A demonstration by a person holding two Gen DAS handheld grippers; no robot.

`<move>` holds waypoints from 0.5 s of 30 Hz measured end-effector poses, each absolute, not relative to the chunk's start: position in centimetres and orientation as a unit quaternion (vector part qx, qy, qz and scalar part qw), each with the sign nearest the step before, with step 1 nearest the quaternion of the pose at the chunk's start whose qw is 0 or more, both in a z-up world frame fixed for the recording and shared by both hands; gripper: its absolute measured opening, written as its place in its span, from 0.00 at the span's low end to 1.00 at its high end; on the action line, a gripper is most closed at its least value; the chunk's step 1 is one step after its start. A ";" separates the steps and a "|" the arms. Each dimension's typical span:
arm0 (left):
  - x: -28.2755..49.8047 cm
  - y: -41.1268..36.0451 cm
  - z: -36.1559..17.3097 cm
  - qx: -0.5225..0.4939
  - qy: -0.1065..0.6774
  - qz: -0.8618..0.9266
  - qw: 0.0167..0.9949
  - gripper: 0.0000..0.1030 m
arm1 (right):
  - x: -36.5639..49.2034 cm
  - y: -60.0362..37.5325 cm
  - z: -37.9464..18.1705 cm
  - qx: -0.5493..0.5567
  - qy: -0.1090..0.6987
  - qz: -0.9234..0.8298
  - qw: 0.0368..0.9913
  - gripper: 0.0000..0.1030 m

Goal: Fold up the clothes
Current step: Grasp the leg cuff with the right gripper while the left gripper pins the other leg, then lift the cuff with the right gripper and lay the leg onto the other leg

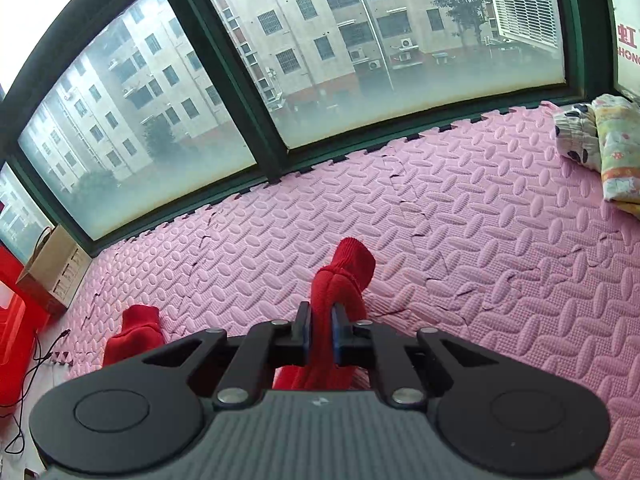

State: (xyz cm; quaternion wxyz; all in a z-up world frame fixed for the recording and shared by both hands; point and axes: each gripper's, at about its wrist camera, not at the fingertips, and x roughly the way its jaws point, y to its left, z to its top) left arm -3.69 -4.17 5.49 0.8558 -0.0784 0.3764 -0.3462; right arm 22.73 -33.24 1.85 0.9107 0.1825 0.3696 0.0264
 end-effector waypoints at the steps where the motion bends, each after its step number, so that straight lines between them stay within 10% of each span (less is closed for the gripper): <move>1: -3.6 -3.6 5.6 -0.087 0.374 -0.342 0.858 0.10 | 23.0 -32.6 2.3 0.181 0.366 0.029 0.912 0.08; 15: -4.1 6.1 5.2 -0.218 0.357 -0.271 0.867 0.08 | 27.2 -17.5 4.8 0.122 0.340 0.090 0.928 0.08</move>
